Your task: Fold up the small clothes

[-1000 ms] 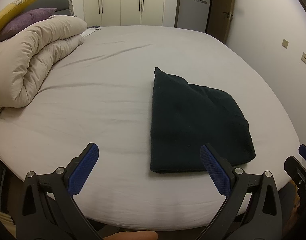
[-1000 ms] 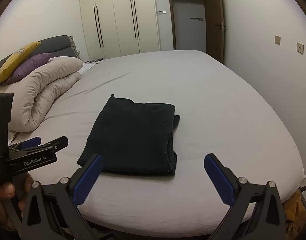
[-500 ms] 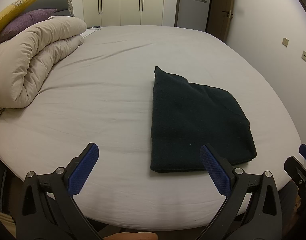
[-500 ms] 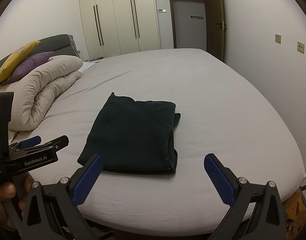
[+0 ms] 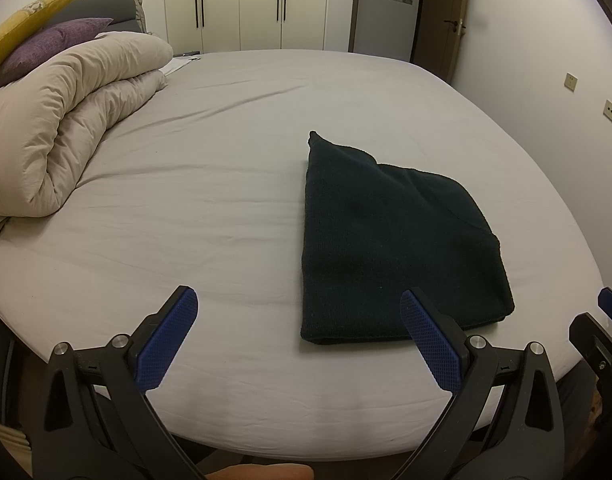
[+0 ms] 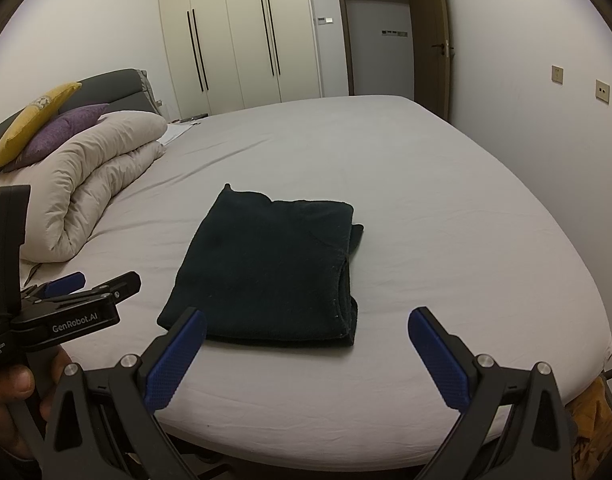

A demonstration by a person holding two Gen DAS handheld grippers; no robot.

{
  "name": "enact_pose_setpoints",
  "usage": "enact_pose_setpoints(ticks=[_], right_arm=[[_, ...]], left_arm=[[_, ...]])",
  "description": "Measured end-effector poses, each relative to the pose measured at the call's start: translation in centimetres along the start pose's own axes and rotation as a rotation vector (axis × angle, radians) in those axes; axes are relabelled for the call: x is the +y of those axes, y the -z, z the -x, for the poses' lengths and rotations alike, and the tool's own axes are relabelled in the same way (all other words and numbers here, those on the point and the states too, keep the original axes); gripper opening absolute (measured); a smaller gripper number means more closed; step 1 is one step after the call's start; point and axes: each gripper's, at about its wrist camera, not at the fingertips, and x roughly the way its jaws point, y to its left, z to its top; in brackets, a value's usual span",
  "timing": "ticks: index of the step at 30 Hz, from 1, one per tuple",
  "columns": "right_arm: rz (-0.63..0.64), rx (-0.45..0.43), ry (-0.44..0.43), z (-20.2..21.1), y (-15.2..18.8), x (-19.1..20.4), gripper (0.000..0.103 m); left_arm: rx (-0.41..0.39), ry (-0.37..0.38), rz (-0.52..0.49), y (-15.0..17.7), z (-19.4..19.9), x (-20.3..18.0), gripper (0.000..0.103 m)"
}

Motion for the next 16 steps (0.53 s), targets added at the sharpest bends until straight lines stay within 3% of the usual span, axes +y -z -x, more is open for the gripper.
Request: enact_pose_setpoints(ticks=[16], right_arm=[[-0.011,0.004,-0.014,0.48,0.57,0.34,0.103]], left_arm=[[-0.01,-0.019,-0.009,0.29,-0.08,0.11,0.103]])
